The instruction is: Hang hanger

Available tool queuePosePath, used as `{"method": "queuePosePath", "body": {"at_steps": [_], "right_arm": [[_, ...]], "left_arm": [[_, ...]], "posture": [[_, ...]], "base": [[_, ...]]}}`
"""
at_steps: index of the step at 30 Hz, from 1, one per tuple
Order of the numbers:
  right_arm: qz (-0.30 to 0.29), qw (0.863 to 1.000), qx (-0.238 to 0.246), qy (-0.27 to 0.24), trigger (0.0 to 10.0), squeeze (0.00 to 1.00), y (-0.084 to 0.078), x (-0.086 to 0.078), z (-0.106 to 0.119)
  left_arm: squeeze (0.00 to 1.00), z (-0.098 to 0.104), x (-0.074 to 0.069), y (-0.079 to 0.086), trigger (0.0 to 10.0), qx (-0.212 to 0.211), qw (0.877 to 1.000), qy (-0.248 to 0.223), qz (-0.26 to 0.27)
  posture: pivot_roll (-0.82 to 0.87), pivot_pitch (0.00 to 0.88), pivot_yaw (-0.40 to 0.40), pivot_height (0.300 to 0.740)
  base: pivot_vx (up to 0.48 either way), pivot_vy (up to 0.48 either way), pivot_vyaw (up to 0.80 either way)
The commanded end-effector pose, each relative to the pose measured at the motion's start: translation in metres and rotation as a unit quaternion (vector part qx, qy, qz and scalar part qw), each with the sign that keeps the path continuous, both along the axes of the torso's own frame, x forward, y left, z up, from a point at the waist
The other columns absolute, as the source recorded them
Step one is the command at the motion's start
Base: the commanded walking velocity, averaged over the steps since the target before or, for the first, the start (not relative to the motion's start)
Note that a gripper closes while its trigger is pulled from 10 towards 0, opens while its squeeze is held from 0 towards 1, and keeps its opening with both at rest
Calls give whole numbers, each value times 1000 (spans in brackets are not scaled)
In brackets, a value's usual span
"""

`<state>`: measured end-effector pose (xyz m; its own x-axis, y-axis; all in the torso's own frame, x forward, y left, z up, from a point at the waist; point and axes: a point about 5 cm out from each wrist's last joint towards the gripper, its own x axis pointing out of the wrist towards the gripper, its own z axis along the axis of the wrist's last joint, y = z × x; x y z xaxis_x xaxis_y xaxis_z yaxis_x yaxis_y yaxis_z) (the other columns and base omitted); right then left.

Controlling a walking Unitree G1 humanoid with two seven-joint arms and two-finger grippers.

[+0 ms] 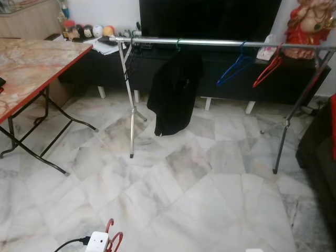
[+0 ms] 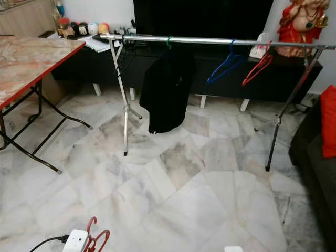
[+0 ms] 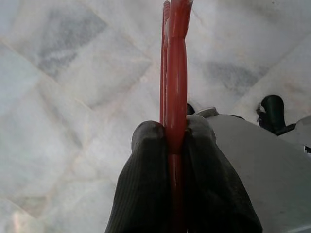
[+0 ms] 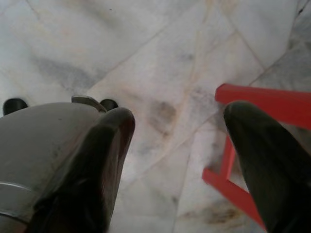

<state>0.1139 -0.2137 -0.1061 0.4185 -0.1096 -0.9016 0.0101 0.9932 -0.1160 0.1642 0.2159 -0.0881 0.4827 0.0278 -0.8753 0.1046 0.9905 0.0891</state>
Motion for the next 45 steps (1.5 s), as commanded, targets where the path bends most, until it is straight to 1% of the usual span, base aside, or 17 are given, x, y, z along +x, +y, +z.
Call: {"method": "queuePosePath", "body": {"at_steps": [1,5,7,8,10,12,14,17,19,20,27,33,37,38,45], "right_arm": [[3,1000,4,-1,10000,0,4,0,-1],[1,1000,1,-2,10000,0,4,0,-1],[30,999,-16,5,10000,0,2,0,0],[30,999,-16,5,10000,0,2,0,0],[22,1000,-11,7,10000,0,2,-1,-1],[-1,1000,-5,5,10000,0,2,-2,-1],[-6,1000,-3,5,10000,0,3,-3,-1],[-13,1000,4,1,10000,0,4,-2,-1],[-6,1000,4,-3,10000,0,4,-1,-1],[1,1000,2,-6,10000,0,5,0,-1],[-4,1000,3,-8,10000,0,5,1,0],[-11,1000,-1,-9,10000,0,4,1,0],[-13,1000,-2,-9,10000,0,3,0,0],[-19,1000,-1,-8,10000,0,3,0,-1],[-11,1000,-3,-5,10000,0,2,-1,-1]], "left_arm": [[0,0,-2,1,10000,5,1000,-2,3],[0,0,-1,0,10000,6,1000,-4,1],[0,0,0,-2,10000,1,1000,-10,5],[0,0,0,-2,10000,1,1000,-10,5],[0,0,1,-4,10000,-7,1000,-11,6],[0,0,2,-5,10000,-7,1000,-11,-1],[0,0,2,-5,10000,-4,1000,-10,-7],[0,1,3,-3,10000,-4,1000,-15,-3],[0,1,3,-3,10000,-2,1000,-13,-4],[0,1,2,-2,10000,0,1000,-12,-6],[0,0,0,-3,10000,-3,1000,-10,-8],[0,0,1,-3,10000,-3,1000,-12,-6],[0,1,4,-6,10000,-5,1000,-15,-8],[0,1,5,-7,10000,-7,1000,-16,-9],[0,1,5,-9,10000,-10,1000,-18,-9]], "posture": [[-66,0,-9,740],[-67,0,-7,740],[-76,0,-9,740],[-76,0,-9,740],[-75,0,-7,740],[-75,0,-4,740],[-75,0,0,740],[-75,0,-1,740],[-73,0,1,740],[-73,0,2,740],[-71,0,1,740],[-74,0,-4,740],[-77,0,-6,740],[-76,0,-7,740],[-77,0,-16,740]], "base": [[0,0,0],[0,0,0],[0,0,0],[0,0,0],[0,0,0],[0,0,0],[263,0,0],[266,0,-788],[274,0,-788],[281,0,0],[286,0,0],[330,0,0],[339,0,0],[341,0,-781],[342,0,-772]]}}
